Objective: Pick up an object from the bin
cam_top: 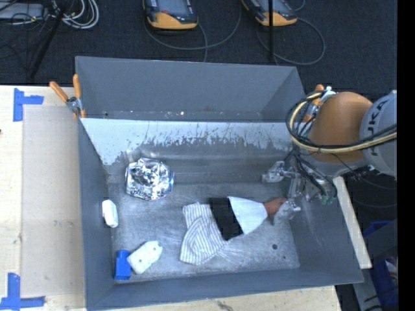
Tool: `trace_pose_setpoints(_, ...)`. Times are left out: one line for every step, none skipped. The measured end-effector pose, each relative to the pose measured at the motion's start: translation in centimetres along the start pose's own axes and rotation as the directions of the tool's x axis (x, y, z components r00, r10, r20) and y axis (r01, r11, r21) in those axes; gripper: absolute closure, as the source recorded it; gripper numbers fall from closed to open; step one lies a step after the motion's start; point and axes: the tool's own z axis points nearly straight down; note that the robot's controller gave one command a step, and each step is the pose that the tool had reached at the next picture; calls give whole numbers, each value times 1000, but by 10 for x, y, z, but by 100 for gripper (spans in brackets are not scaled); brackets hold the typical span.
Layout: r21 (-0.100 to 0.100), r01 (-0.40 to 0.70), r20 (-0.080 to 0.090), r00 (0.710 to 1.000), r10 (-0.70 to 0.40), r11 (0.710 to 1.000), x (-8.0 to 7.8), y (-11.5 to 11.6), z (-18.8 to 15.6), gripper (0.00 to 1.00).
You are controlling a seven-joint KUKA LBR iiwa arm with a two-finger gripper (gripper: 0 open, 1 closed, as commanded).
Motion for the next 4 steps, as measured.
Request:
trace_pose_setpoints(2, 1, 6, 1000, -1, 1000, -3, 0, -1, 0)
trace_pose_setpoints(6, -268, 32, 963, 267, 963, 32, -1, -6, 100)
trace_pose_setpoints(6, -267, 32, 963, 267, 964, 32, -1, -6, 100)
trace_pose_setpoints(6, -266, 25, 964, 266, 964, 34, -1, -9, 100)
